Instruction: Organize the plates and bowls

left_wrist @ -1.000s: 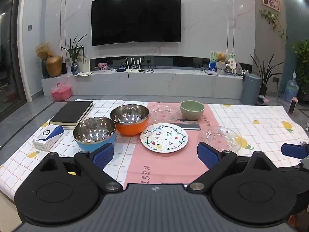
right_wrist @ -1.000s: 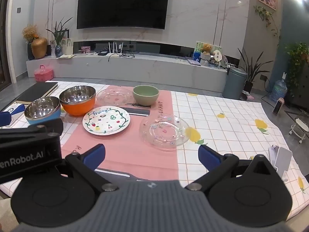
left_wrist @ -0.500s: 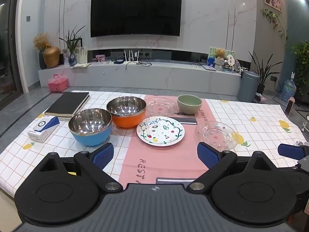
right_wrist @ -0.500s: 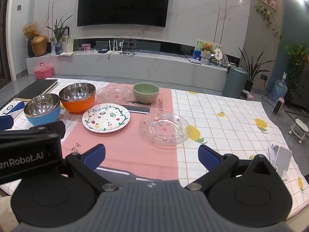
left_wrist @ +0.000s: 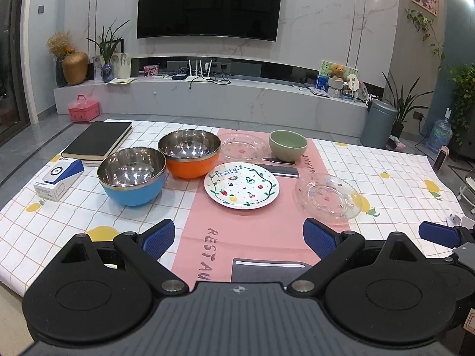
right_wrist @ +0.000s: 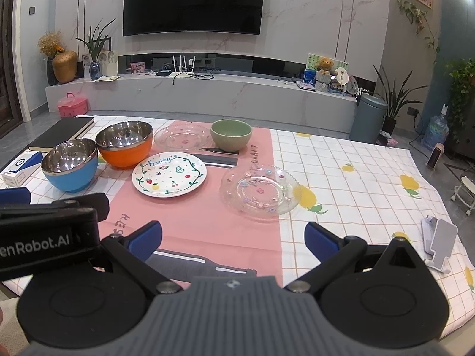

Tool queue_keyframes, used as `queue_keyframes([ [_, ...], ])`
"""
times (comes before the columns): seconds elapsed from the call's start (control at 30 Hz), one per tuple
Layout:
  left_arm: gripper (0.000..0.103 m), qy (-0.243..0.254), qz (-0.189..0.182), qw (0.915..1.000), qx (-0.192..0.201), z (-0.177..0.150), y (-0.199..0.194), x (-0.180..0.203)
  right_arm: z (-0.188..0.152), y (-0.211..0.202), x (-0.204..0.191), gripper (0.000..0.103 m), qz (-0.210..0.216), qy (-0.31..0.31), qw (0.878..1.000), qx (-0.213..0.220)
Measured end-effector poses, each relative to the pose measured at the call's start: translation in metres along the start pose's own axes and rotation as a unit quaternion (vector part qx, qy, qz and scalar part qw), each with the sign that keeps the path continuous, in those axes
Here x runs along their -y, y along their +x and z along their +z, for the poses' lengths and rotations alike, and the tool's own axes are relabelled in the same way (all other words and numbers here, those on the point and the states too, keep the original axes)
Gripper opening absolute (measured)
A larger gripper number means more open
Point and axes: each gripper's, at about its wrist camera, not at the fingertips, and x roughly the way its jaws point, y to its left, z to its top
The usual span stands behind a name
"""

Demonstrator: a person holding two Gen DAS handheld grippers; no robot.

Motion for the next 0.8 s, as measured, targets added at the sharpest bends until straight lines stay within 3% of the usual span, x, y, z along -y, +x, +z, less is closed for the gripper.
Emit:
queue_keyframes([
  [0.8, 0.103, 0.001, 0.003, 1.0000, 0.004, 0.0007, -0.0002, 0.0002, -0.0002, 0.0012, -0.0016, 0.100, -0.002, -0.001, 1.000, 0.001],
])
